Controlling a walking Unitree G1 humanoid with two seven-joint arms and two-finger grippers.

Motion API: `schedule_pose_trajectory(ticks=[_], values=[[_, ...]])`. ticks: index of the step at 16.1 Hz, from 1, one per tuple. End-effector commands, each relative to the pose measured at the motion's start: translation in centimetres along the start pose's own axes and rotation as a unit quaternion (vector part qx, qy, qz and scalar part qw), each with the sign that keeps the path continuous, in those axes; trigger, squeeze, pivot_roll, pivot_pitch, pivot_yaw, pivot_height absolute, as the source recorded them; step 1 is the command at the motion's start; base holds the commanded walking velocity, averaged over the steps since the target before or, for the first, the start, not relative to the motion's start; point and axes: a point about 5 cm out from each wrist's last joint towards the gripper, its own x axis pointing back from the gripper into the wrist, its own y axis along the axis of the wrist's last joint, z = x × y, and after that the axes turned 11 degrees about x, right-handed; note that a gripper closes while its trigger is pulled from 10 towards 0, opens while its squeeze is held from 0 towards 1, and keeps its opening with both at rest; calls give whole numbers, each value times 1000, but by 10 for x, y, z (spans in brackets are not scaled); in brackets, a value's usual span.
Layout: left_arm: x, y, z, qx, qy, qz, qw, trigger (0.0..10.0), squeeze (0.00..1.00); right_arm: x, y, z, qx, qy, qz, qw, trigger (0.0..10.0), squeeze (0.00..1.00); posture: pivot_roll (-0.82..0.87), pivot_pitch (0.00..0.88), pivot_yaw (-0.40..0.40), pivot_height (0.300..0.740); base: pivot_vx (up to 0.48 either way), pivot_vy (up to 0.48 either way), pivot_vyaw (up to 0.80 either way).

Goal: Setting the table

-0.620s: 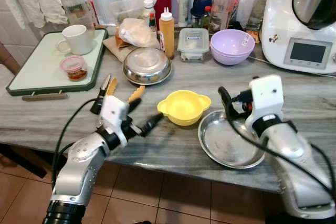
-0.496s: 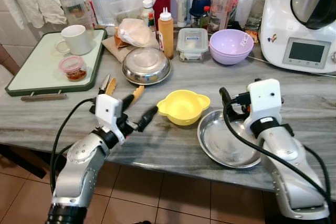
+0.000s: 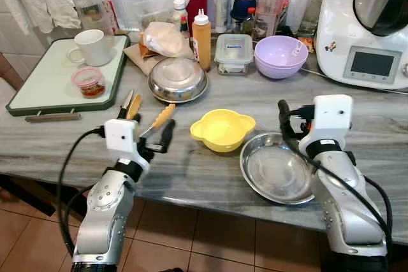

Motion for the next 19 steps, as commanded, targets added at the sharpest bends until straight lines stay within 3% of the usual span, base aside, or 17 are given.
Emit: schedule_pose_trajectory(ticks=[1, 3, 5, 8, 17, 19], values=[[4, 1, 4, -16, 15, -2, 1000, 10000, 0, 0, 3, 0, -5, 9, -18, 1000, 10000, 0, -40, 78, 47, 740, 0, 0, 0], [7, -3, 9, -26, 38, 4, 999, 10000, 0, 1, 1, 2, -3, 10, -16, 1000, 10000, 0, -38, 80, 47, 740, 0, 0, 0], [10, -5, 11, -37, 54, 2, 998, 10000, 0, 5, -3, 3, 32, 14, -15, 999, 10000, 0, -34, 79, 53, 740, 0, 0, 0], [10, -5, 10, -39, 57, 3, 998, 10000, 0, 7, -5, 5, 27, 32, -23, 999, 10000, 0, -31, 81, 59, 740, 0, 0, 0], [10, -15, 19, -59, 83, 18, 995, 10000, 0, 5, -10, -2, 36, 35, -18, 999, 10000, 0, -36, 69, 56, 740, 0, 0, -701], [10, -15, 21, -58, 88, 18, 994, 10000, 0, 5, -8, -1, 39, 38, -27, 998, 10000, 0, -34, 74, 53, 740, 0, 0, 0]])
